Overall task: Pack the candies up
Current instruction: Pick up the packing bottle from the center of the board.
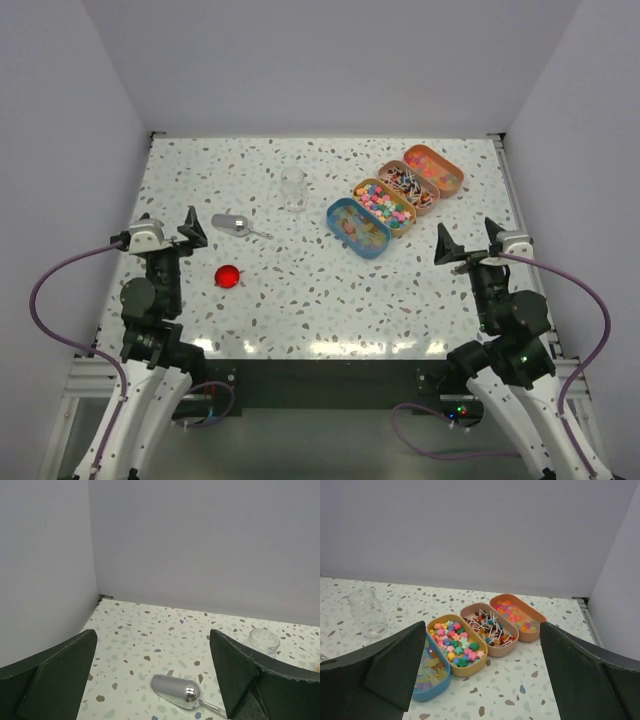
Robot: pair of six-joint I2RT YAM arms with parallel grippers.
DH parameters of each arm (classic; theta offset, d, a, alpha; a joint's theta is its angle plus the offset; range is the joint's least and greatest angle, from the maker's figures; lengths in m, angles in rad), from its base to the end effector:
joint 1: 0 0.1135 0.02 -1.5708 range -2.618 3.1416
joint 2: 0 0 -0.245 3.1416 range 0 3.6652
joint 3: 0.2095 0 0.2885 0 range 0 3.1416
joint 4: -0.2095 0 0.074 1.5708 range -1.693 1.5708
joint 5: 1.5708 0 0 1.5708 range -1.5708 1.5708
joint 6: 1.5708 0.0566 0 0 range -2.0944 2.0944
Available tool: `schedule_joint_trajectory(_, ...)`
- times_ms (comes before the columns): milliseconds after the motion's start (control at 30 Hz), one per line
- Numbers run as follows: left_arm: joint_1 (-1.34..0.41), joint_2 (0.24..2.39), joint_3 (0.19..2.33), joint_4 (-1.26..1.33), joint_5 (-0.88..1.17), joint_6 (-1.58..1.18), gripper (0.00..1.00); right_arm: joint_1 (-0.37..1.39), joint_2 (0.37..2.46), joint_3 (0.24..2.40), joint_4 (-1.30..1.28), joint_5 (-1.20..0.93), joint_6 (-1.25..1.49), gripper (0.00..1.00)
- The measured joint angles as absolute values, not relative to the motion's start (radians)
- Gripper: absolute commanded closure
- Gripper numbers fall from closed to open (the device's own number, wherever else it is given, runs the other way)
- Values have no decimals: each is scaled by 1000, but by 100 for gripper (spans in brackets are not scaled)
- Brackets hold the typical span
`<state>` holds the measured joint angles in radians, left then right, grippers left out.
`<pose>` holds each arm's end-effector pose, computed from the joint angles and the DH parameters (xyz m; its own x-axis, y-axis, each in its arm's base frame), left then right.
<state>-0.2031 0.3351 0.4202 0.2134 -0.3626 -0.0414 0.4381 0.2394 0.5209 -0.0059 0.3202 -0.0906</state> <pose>0.1862 -0.0179 0.3152 0.2937 -0.1000 -0.9506 -0.1314 0.9808 -0.1438 0.1518 0.0514 0.3424 0.2570 0.0256 -0.9661 -0.1056 0.9944 -0.0017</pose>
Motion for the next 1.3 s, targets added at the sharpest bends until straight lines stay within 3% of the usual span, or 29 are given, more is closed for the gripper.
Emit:
schedule_joint_trajectory(367,-187,500,469,185,-242,-93,0,445,233,521,-6,296,-79,1)
schedule_joint_trajectory(767,-186,1140,1024,-63,-36,-250,0,512,207,507,-7,296,-72,1)
schedule_joint_trajectory(867,-189,1273,1135,-132,19,-276,4,517,189,505,-7,297,-72,1)
schedule_joint_trajectory(1200,-276,1711,1502,-319,102,-308,45,524,173,503,-8,297,-72,1)
schedule_joint_trajectory(1300,-298,1800,1576,-369,100,-305,51,524,174,503,-7,297,-72,1)
